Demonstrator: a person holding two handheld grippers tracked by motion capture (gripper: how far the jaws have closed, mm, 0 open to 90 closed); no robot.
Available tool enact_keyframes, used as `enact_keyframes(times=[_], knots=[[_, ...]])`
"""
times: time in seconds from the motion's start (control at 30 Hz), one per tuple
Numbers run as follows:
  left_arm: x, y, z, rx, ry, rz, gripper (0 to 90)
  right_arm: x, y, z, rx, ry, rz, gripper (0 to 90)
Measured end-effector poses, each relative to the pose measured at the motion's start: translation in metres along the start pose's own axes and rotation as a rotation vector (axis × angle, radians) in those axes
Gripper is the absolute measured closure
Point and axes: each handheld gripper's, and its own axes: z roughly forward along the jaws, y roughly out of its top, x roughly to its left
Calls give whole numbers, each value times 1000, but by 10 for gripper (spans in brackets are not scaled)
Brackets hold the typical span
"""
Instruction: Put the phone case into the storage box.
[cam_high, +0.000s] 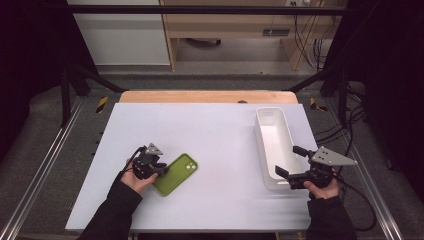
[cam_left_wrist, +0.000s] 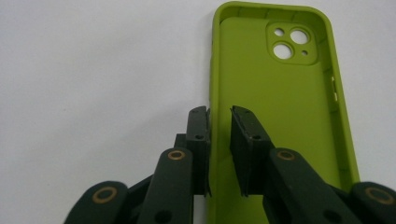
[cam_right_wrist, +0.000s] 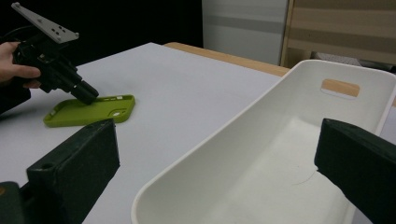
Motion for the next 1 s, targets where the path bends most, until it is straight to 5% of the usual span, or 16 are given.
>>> enact_keyframes(times=[0.7,1.0], knots=[[0,-1,-1,-5,8,18,875,0,0,0,-2,0,1,6],[-1,0,-9,-52,11,15,880,0,0,-1,-3,1,2,6]])
